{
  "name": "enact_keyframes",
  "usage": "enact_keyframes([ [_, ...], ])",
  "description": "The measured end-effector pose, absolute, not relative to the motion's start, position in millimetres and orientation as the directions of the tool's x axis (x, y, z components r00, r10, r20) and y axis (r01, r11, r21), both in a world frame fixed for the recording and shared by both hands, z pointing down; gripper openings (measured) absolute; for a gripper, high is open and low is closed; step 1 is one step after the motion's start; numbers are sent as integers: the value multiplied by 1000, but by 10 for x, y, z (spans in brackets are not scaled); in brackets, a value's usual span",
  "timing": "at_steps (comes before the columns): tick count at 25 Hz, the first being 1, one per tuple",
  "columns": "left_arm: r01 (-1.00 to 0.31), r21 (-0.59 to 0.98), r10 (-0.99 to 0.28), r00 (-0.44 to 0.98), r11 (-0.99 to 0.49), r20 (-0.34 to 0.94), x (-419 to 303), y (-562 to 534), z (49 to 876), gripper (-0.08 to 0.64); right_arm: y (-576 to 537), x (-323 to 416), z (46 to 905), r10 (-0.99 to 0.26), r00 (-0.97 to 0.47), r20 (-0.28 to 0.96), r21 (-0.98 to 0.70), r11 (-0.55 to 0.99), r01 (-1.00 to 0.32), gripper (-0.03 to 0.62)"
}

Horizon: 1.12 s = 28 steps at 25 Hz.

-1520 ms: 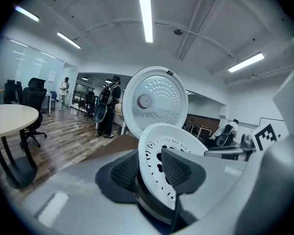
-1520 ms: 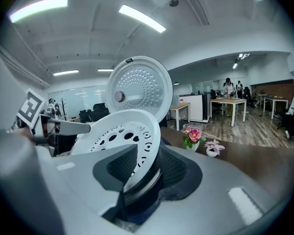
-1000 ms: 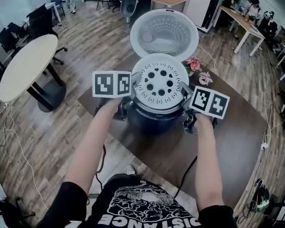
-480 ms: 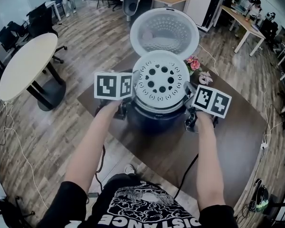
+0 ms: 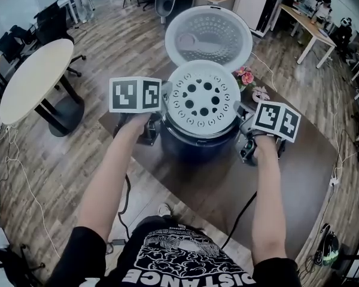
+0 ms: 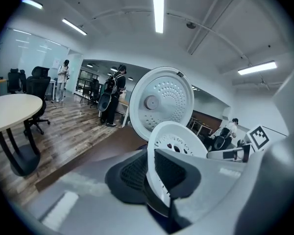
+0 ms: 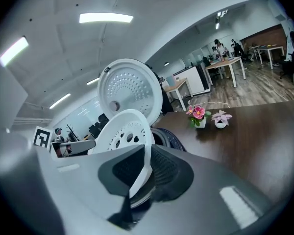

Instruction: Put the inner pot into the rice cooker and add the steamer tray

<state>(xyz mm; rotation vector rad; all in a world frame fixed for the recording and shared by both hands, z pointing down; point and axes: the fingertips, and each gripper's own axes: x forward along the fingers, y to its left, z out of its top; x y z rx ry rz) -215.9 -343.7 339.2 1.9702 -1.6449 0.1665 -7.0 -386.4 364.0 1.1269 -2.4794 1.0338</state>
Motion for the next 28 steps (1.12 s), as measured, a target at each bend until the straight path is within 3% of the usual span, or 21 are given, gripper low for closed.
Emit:
enact_keyframes([
  [5,-948,304,-855,229,-89,466,-2121,-3488,3515,48,-3898,-68,3810,-575,-641,509,-473,435,-766,52],
  [10,-956,268,-849,236,-116,473,-2104,-3543,3521,94,-3973,-89,3751,-622,-587,518,-358,466,-809,78],
  [22,-969,207,-882,212,-134,422,-1934,-3413,3361,95,-3899,79,3530,-672,-600,433,-284,530,-799,80],
  [28,-977,156,-907,197,-148,372,-1844,-3281,3134,95,-3801,131,3263,-705,-597,383,-189,573,-798,18],
])
